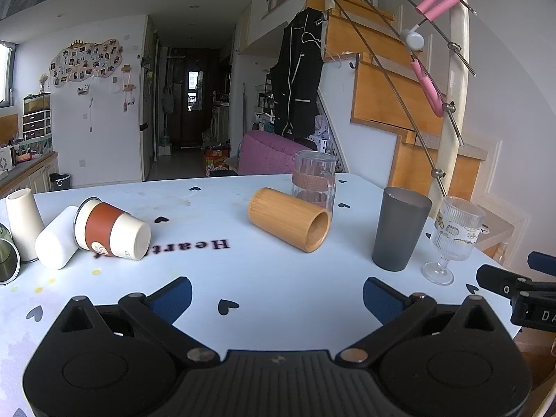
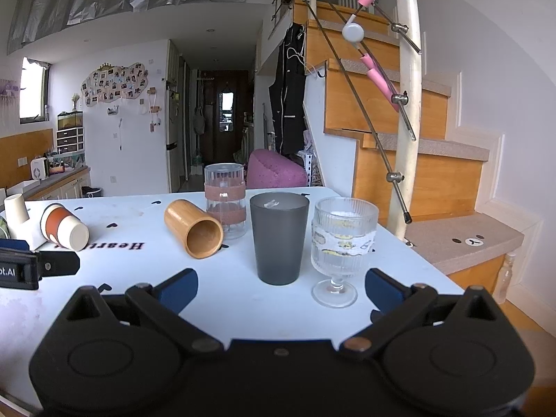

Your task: Flip cup upright

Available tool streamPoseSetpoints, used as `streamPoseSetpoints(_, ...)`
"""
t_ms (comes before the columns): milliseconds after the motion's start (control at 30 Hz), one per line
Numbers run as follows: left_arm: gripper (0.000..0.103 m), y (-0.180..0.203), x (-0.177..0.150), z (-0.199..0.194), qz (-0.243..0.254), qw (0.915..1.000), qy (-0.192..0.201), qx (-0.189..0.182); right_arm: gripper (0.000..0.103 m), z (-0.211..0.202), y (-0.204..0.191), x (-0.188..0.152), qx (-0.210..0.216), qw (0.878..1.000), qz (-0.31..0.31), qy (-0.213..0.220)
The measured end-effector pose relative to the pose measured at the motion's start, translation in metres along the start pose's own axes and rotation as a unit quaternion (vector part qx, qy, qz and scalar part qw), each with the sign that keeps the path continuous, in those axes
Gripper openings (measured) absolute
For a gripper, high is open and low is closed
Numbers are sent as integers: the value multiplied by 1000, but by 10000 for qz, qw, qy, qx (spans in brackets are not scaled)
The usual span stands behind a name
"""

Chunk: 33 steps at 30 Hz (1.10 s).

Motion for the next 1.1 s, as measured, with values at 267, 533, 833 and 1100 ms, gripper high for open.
streamPoseSetpoints(267, 103, 1, 0, 0, 9, 10000, -4, -12, 103, 1, 3, 1, -24, 10000, -16, -10)
streamPoseSetpoints(533, 103, 2, 0, 0, 31, 10000, 1, -20, 103, 2, 2, 1, -20, 10000, -17, -6)
streamPoseSetpoints(833, 103, 2, 0, 0, 30, 10000, -1, -19, 103, 1, 2, 2, 2, 10000, -43, 3)
streamPoseSetpoints(1100, 103, 2, 0, 0, 32, 10000, -1, -19, 103, 2, 2, 2, 14, 10000, -57, 12)
Point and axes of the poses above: each gripper's, at about its wrist camera, not at the fingertips, and z roughly the way its jaws point, y to its right, x to its top, the point moved 7 cm from there along z, roughly the way its jaws point, and after that the axes turned 13 degrees about y, right-handed, at the moved point
